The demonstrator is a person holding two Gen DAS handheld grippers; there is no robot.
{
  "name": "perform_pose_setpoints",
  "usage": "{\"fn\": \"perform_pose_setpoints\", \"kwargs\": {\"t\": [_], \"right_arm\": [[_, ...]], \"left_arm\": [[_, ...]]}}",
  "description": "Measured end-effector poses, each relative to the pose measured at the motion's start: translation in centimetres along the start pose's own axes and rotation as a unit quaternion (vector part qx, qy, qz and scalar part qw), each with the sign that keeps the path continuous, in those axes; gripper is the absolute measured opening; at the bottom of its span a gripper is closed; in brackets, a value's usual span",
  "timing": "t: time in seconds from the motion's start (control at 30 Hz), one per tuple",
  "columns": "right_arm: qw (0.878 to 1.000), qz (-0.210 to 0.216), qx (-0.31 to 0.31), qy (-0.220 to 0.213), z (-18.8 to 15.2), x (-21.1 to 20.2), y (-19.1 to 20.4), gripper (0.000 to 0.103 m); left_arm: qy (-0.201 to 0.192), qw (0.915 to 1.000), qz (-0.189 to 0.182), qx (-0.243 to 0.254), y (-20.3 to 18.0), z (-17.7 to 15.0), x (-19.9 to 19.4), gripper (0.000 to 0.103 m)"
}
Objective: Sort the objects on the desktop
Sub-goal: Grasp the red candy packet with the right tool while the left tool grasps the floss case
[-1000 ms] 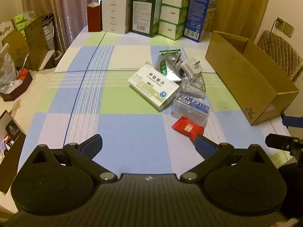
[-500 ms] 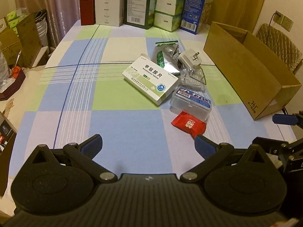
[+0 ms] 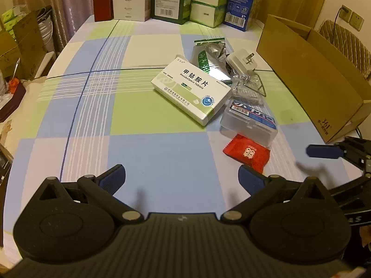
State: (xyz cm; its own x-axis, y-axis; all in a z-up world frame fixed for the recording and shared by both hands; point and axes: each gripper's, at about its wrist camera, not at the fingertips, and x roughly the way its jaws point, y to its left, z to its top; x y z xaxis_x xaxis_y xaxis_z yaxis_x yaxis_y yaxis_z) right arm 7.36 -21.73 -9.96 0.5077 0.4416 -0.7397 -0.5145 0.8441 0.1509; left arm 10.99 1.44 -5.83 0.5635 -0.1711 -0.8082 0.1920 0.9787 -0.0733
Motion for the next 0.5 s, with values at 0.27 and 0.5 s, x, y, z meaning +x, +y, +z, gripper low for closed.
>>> {"fn": "perform_pose_setpoints", "kwargs": {"t": [0.27, 0.5], "right_arm": [[1.000, -0.007, -0.017, 0.015, 0.2, 3.2, -0.1, 0.058], [0.999, -0.007, -0.038, 0.013, 0.8, 4.7, 0.4, 0.052]], "left_arm": [[0.008, 0.9999, -0.002, 0.010, 0.7, 0.6, 2.2, 0.102], [0.015, 0.9998, -0.004, 0.009, 1.3, 0.8, 3.7, 0.102]]}}
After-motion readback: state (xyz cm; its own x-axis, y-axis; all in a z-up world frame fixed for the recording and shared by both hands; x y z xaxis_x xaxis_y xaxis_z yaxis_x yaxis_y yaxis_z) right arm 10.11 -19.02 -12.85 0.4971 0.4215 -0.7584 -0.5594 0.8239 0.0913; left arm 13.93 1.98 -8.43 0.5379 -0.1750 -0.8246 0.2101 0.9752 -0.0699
